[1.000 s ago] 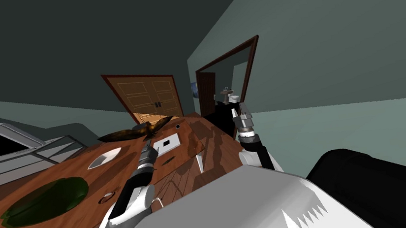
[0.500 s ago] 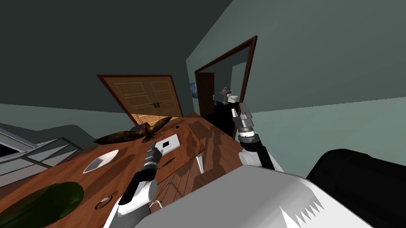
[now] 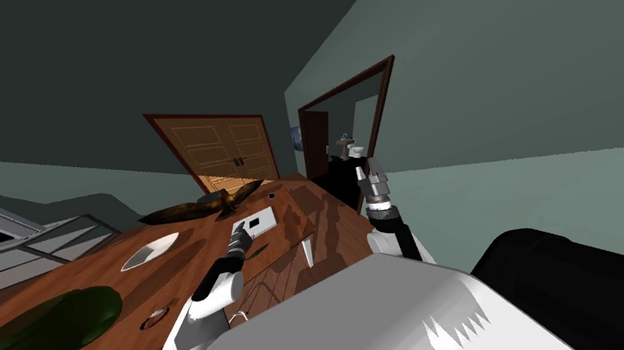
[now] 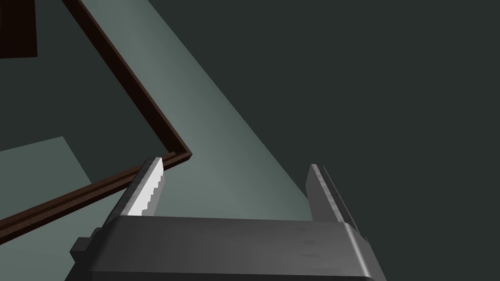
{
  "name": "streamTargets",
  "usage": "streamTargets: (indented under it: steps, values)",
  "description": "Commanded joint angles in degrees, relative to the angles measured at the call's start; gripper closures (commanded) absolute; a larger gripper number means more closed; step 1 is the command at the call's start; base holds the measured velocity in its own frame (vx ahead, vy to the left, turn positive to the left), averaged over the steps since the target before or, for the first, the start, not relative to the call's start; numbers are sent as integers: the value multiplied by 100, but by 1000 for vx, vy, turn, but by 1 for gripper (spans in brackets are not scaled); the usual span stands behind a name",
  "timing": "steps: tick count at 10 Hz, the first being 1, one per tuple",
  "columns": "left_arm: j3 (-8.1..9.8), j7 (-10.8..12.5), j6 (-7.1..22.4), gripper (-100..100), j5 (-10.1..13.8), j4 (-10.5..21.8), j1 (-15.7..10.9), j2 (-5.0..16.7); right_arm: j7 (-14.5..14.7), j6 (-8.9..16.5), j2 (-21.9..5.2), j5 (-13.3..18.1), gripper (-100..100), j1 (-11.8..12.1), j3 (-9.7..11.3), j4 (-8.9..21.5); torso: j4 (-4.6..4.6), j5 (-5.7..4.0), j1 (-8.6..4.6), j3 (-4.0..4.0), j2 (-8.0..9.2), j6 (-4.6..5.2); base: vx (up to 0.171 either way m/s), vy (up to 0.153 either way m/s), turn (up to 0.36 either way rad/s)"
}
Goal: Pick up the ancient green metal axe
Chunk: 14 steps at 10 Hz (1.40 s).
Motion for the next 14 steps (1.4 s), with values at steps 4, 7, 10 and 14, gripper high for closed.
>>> streamTargets:
  steps: [4,7,10,14]
  values:
    - [10,281,762,-100,97,513,-350,-27,0,0,0,0,0,0,0,0,0,0,-1,0,0,-1,18,20,-30]
    - [11,391,1165,-100,147,724,-478,-14,0,0,0,0,0,0,0,0,0,0,1,0,0,-1,18,20,-26]
    - [14,606,1642,-100,244,1146,-728,28,0,0,0,0,0,0,0,0,0,0,-2,0,0,-1,20,16,-33]
    - [16,811,2201,-100,335,1557,-968,90,0,0,0,0,0,0,0,0,0,0,-2,1,2,-2,15,18,-27]
